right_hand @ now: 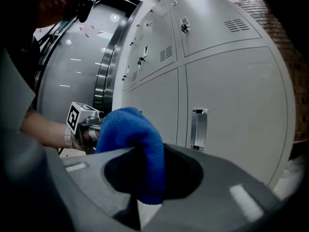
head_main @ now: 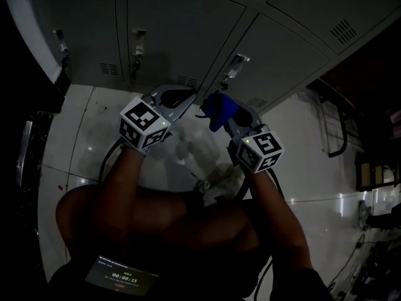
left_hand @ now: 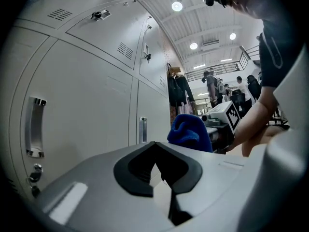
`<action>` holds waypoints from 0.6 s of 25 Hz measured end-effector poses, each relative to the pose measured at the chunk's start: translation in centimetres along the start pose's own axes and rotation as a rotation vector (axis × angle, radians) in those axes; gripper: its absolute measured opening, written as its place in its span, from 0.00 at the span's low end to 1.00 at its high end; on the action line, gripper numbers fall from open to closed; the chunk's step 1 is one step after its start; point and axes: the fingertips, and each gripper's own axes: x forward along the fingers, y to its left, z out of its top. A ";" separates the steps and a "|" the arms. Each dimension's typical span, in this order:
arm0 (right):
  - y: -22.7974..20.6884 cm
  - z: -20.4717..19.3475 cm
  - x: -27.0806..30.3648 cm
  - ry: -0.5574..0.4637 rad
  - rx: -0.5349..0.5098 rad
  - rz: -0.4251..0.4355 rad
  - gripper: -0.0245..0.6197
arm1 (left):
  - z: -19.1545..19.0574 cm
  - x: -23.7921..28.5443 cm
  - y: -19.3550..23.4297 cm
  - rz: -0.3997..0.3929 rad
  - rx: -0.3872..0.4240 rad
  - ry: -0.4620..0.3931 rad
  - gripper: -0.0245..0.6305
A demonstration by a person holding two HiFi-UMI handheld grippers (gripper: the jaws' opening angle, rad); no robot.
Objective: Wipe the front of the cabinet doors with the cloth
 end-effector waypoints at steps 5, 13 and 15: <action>0.2 -0.5 0.2 -0.008 0.048 0.007 0.15 | -0.4 -0.1 -0.2 0.001 -0.002 0.011 0.04; 0.1 0.1 -0.1 -0.027 0.040 0.010 0.15 | -0.9 0.1 -0.5 -0.005 -0.003 0.022 0.05; 0.0 0.2 -0.1 -0.029 0.042 0.011 0.15 | -0.9 0.0 -0.5 -0.003 -0.004 0.024 0.05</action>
